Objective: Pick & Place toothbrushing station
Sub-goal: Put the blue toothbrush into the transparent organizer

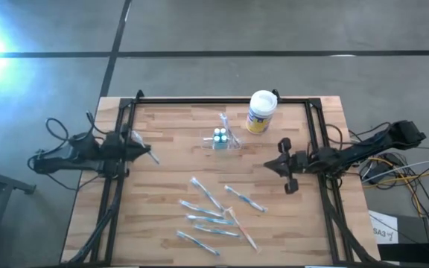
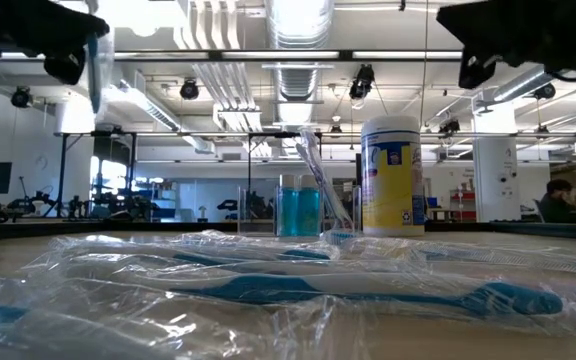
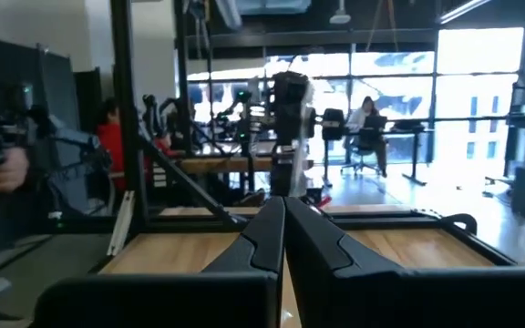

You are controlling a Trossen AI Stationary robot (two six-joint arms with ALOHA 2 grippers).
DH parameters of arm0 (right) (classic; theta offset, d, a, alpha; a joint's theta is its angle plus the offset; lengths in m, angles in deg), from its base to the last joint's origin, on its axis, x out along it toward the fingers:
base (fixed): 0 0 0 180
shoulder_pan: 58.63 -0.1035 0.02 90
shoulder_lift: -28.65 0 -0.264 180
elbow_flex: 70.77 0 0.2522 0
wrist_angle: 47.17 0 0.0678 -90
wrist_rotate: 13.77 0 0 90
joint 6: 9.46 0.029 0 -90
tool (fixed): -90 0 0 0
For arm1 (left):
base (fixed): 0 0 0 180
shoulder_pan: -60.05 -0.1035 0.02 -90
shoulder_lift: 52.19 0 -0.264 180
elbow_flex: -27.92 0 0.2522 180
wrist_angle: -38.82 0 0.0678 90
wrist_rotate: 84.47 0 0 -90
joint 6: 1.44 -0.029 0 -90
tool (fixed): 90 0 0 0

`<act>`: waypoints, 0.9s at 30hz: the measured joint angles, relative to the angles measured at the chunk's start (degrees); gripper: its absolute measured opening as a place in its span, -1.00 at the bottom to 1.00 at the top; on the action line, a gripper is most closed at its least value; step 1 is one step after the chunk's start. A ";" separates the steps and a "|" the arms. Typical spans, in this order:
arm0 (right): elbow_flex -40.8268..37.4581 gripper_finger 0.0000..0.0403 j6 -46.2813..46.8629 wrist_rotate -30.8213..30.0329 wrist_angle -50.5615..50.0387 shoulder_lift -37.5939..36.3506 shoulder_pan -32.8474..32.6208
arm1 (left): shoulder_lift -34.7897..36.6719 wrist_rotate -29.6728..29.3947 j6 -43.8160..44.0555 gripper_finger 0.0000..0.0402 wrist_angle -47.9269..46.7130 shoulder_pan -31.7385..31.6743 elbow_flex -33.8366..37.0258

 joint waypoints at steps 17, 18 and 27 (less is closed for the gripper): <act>-3.40 -0.96 0.63 -2.86 4.22 0.56 0.03 | 1.16 1.10 -2.34 -0.89 9.85 -0.02 11.93; -3.40 -0.96 0.63 -2.86 4.22 0.56 0.03 | 1.16 1.14 -2.32 -0.89 9.81 -0.02 12.21; -3.40 -0.96 0.43 -3.04 4.15 0.69 0.03 | 1.11 3.36 -0.55 -0.89 19.49 -0.04 12.74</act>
